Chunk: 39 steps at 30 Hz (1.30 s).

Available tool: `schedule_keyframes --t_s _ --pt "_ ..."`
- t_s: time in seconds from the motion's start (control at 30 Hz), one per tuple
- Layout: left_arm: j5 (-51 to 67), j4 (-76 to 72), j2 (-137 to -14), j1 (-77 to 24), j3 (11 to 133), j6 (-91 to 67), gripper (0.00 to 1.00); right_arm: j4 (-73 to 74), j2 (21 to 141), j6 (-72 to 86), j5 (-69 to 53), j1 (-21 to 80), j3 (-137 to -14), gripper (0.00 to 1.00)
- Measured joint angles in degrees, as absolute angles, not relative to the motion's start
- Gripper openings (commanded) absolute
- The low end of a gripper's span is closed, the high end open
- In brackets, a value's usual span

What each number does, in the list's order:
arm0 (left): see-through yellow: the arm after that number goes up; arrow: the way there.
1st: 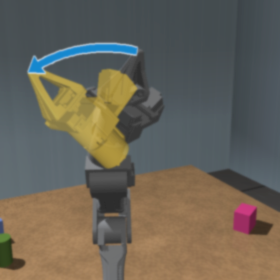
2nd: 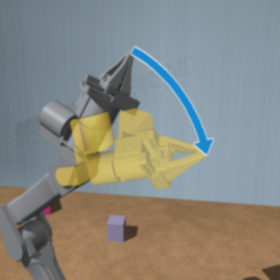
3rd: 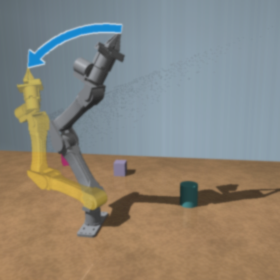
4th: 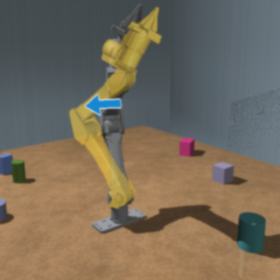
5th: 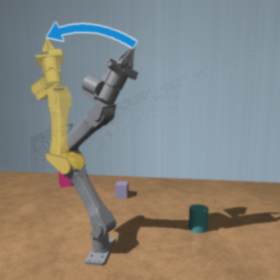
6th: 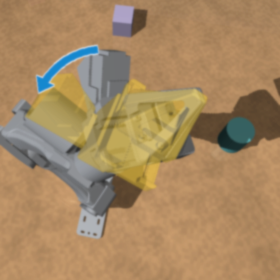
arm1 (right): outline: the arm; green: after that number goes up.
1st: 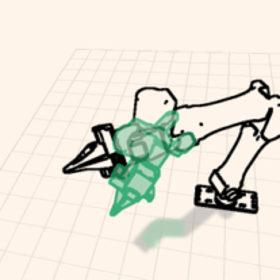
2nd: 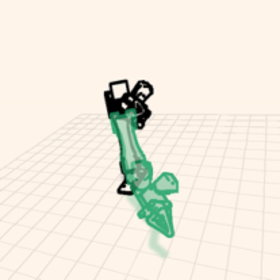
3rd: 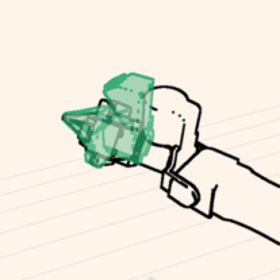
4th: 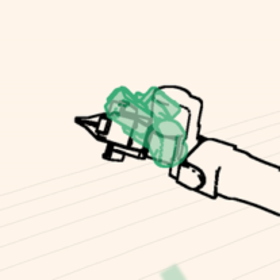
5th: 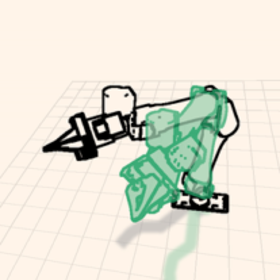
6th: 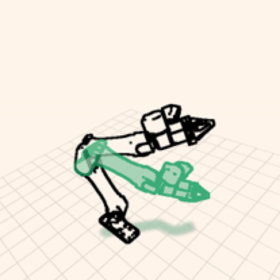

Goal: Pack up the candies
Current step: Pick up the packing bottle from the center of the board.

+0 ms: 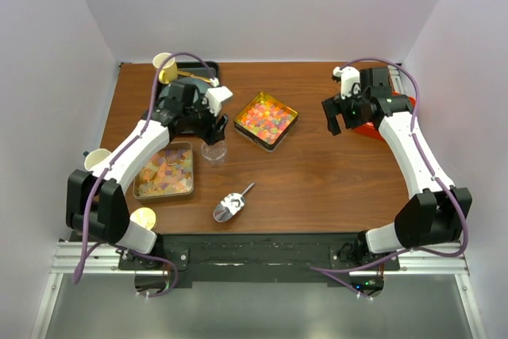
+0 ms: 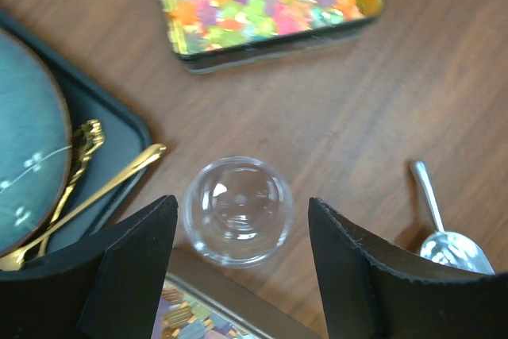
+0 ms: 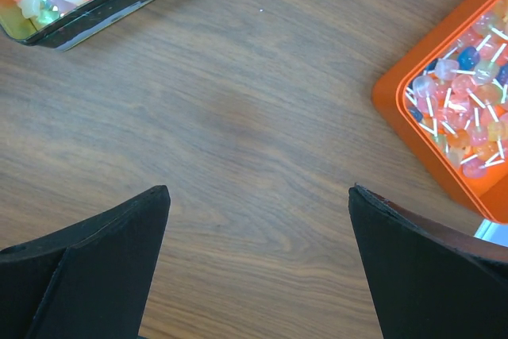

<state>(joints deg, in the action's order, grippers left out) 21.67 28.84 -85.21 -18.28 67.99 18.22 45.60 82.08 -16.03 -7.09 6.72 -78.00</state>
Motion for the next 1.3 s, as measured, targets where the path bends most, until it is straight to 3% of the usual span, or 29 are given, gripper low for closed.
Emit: schedule_keyframes --t_s 0.27,1.03,1.17,1.2,1.3 --pt "18.06 29.93 -86.59 -23.64 66.39 19.16 0.71 45.91 84.62 -16.12 -8.01 6.7 -79.57 0.99" --pt "14.52 36.16 -98.41 -24.14 68.45 18.83 0.39 45.93 85.01 -16.4 -10.02 6.72 -79.59 0.99" --pt "14.5 37.01 -98.96 -24.23 68.49 18.61 0.23 45.93 85.14 -16.6 -10.0 6.72 -79.59 0.99" --pt "14.48 37.04 -98.96 -24.29 68.53 18.52 0.15 45.93 85.14 -16.6 -10.0 6.7 -79.59 0.99" --pt "14.57 37.04 -98.96 -24.56 68.58 18.59 0.06 45.95 85.14 -16.6 -10.0 6.7 -79.59 0.99"
